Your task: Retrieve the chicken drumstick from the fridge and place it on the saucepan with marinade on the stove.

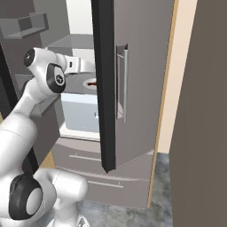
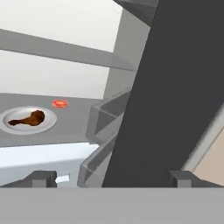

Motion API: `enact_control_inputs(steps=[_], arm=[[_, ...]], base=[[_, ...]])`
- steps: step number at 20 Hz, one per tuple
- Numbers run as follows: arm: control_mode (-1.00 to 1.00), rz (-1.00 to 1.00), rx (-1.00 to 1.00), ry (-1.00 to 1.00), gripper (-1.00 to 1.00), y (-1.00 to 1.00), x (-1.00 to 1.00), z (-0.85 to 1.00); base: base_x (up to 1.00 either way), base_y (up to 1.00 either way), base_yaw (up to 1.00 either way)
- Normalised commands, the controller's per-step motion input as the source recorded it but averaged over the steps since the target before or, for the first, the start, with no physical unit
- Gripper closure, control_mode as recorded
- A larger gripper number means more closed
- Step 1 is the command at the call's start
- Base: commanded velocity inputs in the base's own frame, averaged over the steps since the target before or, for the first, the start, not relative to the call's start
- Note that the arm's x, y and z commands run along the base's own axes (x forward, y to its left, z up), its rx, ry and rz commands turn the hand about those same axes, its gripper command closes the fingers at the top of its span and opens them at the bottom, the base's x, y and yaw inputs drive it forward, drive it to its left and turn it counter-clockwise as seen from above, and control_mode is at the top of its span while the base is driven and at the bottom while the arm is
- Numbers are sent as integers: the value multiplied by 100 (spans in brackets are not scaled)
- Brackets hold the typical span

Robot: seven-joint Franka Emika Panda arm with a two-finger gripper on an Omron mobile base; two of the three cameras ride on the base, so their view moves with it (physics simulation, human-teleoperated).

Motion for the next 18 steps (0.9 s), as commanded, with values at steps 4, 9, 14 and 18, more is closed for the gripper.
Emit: enact_control_inputs(steps=[4,9,14,18], arm=[[-100,-4,-2,0,-100,-72,-1,-24],[-100,-14,-4,0,-100,-94,-17,-29],[-100,-25,-6,0,-100,-100,-34,-35],[-100,-29,-7,4,-100,-98,-19,-38]], base=[[0,0,0],[0,0,0],[0,0,0],[0,0,0]])
